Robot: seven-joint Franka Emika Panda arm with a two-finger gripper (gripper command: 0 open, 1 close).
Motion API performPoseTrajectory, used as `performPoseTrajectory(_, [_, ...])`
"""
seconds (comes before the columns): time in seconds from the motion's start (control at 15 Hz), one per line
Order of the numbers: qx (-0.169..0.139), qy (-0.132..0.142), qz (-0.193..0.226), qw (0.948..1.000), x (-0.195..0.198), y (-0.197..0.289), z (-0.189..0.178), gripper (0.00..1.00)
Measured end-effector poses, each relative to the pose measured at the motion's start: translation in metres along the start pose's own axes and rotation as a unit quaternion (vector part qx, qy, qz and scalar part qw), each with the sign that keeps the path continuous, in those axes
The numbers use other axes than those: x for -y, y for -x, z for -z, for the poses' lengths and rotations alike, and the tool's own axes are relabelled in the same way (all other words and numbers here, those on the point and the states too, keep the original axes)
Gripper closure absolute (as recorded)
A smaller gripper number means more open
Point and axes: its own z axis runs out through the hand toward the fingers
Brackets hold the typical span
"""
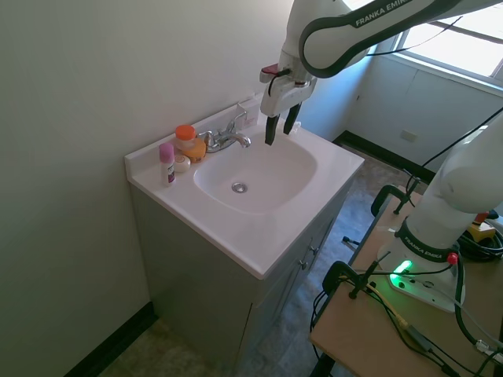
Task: Throw the tissue in the trash bin
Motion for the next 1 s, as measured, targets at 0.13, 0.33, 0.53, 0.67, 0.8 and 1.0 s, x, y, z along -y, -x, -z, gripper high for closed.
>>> performPoseTrajectory(0.13, [-0.007, 0.001, -0.005, 1.0, 0.0, -0.001, 0.001, 0.0])
performPoseTrajectory(0.33, [-0.052, -0.009, -0.05, 0.9974, -0.014, -0.03, 0.01, 0.0])
performPoseTrajectory(0.53, [-0.092, -0.019, -0.13, 0.9871, -0.054, -0.09, 0.012, 0.0])
performPoseTrajectory(0.67, [-0.093, -0.013, -0.169, 0.9812, -0.077, -0.125, -0.005, 0.0])
performPoseTrajectory(0.8, [-0.086, -0.004, -0.197, 0.9766, -0.092, -0.154, -0.031, 0.0])
performPoseTrajectory(1.0, [-0.08, 0.012, -0.235, 0.9686, -0.101, -0.195, -0.065, 0.0])
